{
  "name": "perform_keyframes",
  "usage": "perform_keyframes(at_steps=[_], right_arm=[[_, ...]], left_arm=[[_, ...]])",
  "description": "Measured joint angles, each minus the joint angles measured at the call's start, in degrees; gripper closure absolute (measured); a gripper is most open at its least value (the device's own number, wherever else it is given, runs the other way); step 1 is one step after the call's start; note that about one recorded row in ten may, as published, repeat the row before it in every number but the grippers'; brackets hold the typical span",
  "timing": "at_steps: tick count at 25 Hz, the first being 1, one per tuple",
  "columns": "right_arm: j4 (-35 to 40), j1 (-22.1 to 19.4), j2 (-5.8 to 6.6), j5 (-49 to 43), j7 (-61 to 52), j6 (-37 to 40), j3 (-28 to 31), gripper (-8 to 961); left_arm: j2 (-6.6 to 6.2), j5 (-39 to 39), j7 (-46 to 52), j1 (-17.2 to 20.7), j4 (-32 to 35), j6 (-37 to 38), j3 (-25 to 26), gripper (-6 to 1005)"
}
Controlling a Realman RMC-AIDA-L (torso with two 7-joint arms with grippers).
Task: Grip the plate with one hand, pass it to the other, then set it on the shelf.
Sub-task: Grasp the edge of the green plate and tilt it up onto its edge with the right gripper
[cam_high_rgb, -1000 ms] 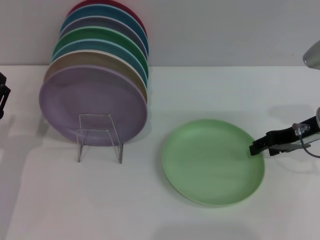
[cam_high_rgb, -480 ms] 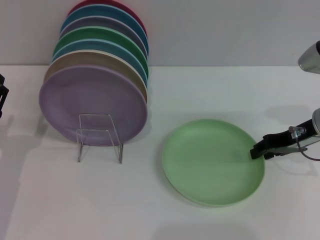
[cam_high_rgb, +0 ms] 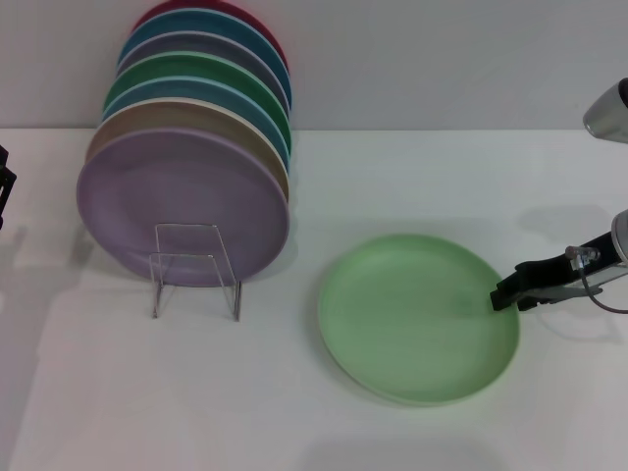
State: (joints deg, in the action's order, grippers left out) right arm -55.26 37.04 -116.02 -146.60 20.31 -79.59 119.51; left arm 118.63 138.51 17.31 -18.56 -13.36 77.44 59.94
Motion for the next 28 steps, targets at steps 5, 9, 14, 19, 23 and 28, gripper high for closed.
perform_keyframes(at_steps=[5,9,14,19,23,28], right_arm=[[0.7,0.5,0.04,0.0,0.0,0.0,-1.0,651],[1.4,0.8,0.08,0.0,0.0,0.1,-1.1,661],[1.5,0.8,0.09,0.0,0.0,0.1,-1.1,674],[1.5,0.8,0.09,0.0,0.0,0.1,-1.1,709],[1.5,0.7,0.09,-1.2,-0.2,0.2,-1.1,742],[1.7,0.7,0.09,-1.4,-0.4,0.5,-1.1,749]], left_arm=[[0.00,0.0,0.0,0.0,0.0,0.1,0.0,190],[0.03,0.0,0.0,-0.1,0.0,0.2,0.0,190],[0.03,0.0,0.0,-0.1,0.0,0.5,0.0,190],[0.03,0.0,0.0,0.0,0.0,0.7,0.0,190],[-0.02,0.0,0.0,0.1,0.0,0.8,0.0,190],[-0.05,0.0,0.0,0.1,0.0,0.8,0.0,190]])
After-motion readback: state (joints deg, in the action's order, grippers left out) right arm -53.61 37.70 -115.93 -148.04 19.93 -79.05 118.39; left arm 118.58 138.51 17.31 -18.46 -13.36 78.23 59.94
